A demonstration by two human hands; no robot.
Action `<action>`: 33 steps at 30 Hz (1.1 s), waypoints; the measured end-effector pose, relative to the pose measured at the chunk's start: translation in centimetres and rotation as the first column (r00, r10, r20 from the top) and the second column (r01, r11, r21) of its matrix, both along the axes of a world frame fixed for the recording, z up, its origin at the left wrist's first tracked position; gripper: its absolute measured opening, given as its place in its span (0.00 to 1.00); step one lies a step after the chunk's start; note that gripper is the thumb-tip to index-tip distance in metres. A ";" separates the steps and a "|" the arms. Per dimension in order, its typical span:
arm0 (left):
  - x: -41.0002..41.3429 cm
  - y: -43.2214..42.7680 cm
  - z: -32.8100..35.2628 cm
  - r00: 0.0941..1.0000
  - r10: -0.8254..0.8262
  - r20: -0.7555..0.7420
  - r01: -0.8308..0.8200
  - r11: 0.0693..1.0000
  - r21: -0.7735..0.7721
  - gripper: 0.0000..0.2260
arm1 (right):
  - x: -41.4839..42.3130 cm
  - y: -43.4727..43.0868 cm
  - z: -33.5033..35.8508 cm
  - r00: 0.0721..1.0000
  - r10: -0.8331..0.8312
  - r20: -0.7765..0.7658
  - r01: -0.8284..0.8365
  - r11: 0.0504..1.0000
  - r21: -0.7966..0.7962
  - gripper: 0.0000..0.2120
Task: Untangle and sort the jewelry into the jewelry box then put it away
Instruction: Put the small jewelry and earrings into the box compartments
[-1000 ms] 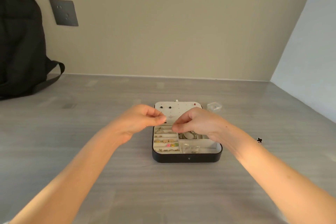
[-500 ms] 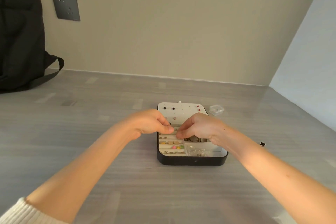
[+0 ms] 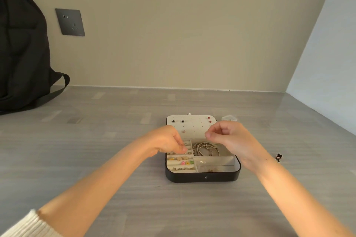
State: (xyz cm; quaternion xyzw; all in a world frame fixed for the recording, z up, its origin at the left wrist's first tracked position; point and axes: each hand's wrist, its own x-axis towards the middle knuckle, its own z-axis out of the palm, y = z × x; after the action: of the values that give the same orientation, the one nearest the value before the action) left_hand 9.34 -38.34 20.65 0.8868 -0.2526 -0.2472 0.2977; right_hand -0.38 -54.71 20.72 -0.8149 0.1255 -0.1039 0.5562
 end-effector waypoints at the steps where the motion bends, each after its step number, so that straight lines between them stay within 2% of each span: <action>1: 0.0 -0.1 0.0 1.000 0.002 0.000 -0.002 1.000 0.002 0.10 | -0.3 -0.3 -0.1 1.000 -0.010 0.012 0.010 1.000 0.009 0.03; 13: -0.4 -0.2 0.5 1.000 -0.009 0.024 0.008 1.000 0.030 0.10 | -1.4 -2.8 -0.4 0.993 -0.095 0.067 0.091 0.994 0.062 0.03; 16: -0.6 -0.3 0.3 0.993 -0.030 0.111 0.024 0.998 0.058 0.08 | -1.5 -3.6 -0.4 0.985 -0.144 0.097 0.137 0.987 0.079 0.04; 21: -0.7 -0.2 -0.4 0.917 -0.101 0.386 0.036 0.985 0.171 0.04 | -2.4 -5.2 0.0 0.974 -0.196 0.111 0.188 0.979 0.074 0.05; 24: -1.0 -0.1 -0.3 0.879 -0.118 0.462 0.047 0.985 0.164 0.04 | -3.3 -7.3 0.7 0.966 -0.225 0.129 0.232 0.971 -0.048 0.05; 26: -1.1 -0.2 0.2 0.850 -0.106 0.515 0.042 0.990 0.135 0.04 | -3.8 -9.0 0.9 0.972 -0.221 0.077 0.233 0.948 -0.217 0.03; 29: -1.4 -1.0 1.8 0.831 -0.082 0.551 0.042 0.996 0.084 0.02 | -4.0 -10.9 0.2 0.977 -0.209 -0.046 0.160 0.855 -0.493 0.06; 31: -1.9 -2.0 2.7 0.836 -0.116 0.536 0.097 0.993 0.063 0.03 | -4.1 -10.9 -0.8 0.978 -0.208 -0.014 0.168 0.828 -0.535 0.05; 33: -2.7 -3.5 3.2 0.825 -0.173 0.537 0.161 0.985 0.069 0.01 | -4.3 -10.8 -1.9 0.954 -0.272 0.123 0.298 0.836 -0.461 0.06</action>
State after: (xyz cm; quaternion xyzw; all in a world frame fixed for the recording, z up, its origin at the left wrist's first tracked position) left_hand 6.66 -41.81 23.89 0.8980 -0.4001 -0.0145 0.1823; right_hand -4.69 -65.47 18.81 -0.8952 0.2015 -0.2344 0.3210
